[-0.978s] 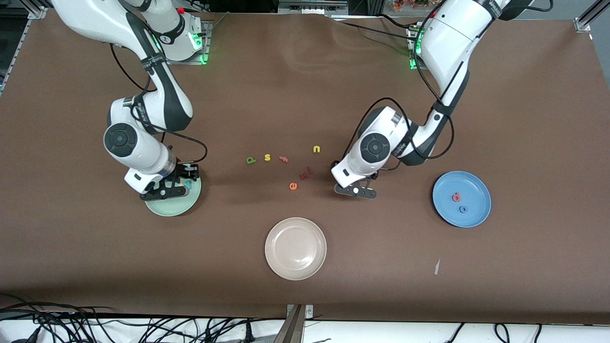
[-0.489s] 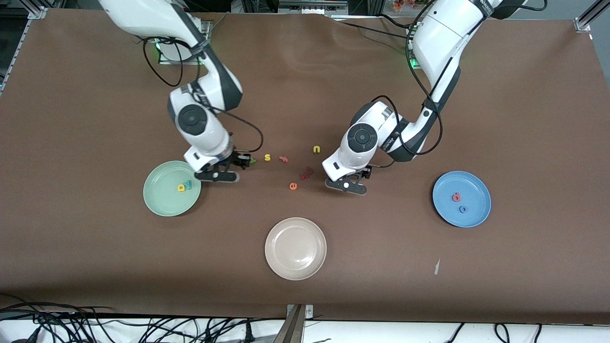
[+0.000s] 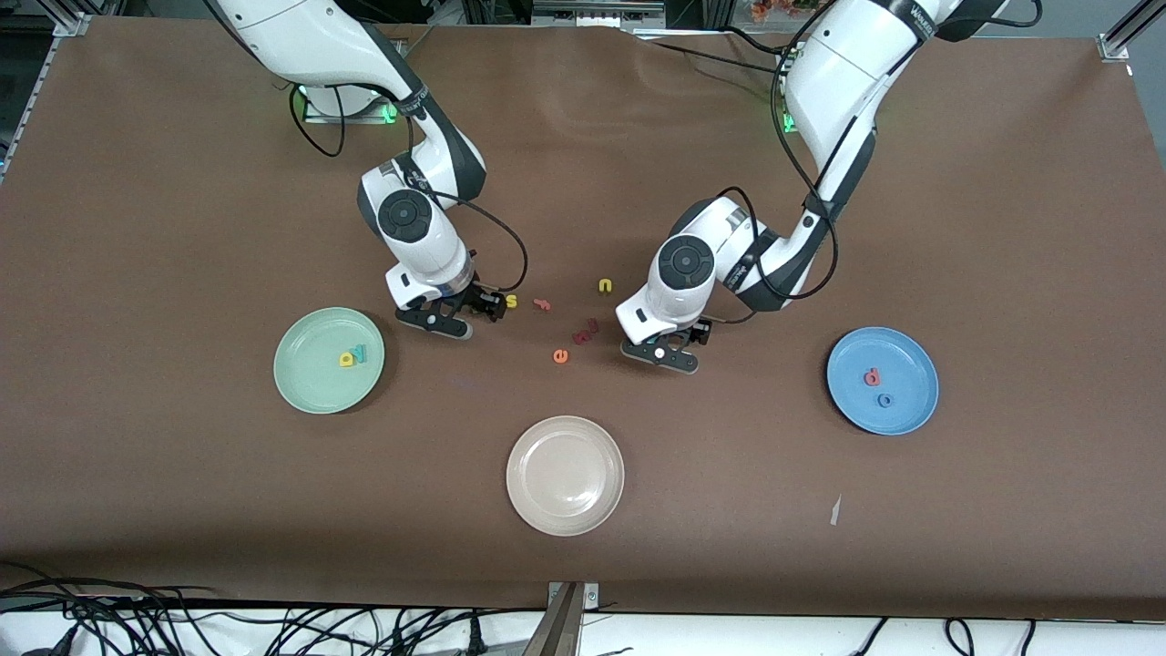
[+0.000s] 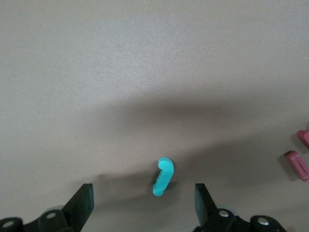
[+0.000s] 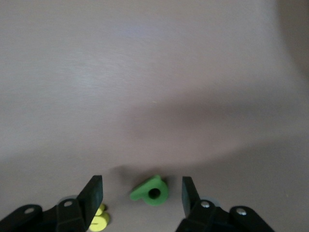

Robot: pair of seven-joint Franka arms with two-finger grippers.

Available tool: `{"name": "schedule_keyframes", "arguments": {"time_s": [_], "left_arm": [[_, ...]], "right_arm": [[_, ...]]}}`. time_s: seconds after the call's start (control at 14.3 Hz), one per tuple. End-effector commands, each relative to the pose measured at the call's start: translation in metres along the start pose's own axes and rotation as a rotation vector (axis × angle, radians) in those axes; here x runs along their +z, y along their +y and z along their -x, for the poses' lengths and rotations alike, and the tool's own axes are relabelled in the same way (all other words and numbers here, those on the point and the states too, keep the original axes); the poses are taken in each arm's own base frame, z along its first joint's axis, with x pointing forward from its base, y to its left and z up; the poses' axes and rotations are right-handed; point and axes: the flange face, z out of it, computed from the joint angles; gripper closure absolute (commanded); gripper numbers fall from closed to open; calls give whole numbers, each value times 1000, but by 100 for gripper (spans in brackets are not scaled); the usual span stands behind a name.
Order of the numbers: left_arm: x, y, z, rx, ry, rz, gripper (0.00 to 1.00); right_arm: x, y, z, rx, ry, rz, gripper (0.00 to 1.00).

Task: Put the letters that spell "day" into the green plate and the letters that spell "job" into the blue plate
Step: 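Grasp the teal letter with the left gripper while the right gripper grasps green letter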

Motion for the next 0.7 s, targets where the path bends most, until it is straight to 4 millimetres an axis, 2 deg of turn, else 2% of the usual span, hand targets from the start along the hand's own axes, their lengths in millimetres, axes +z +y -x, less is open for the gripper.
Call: {"name": "schedule_keyframes", "arguments": {"time_s": [0.0, 0.14, 0.35, 0.49, 0.63], "left_arm": [[6, 2, 0, 30, 15, -13, 8], [9, 3, -1, 29, 16, -10, 12], [11, 7, 1, 18, 14, -7, 35], [12, 13, 1, 11, 24, 4, 42], [13, 16, 2, -8, 25, 1, 56]], "right_arm": [[1, 8, 5, 91, -1, -2, 25], [3, 10, 6, 118, -4, 2, 25], [11, 10, 9, 121, -9, 8, 26], [19, 7, 15, 114, -10, 5, 29], [20, 7, 16, 113, -10, 5, 33]]}}
